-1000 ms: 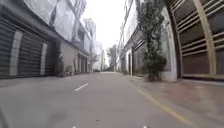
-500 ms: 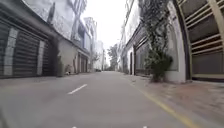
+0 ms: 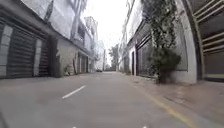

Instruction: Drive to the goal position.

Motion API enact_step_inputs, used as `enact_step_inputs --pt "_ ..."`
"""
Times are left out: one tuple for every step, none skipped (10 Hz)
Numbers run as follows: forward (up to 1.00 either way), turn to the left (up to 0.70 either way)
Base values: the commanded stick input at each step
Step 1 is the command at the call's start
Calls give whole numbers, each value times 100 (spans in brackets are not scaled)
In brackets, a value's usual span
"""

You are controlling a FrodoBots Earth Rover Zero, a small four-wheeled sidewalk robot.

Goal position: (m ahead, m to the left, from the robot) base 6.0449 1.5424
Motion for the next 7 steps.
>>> enact_step_inputs --pt "85 0" --pt "85 0" --pt "85 0" --pt "85 0" --pt "85 0" --pt "85 0" --pt "85 0"
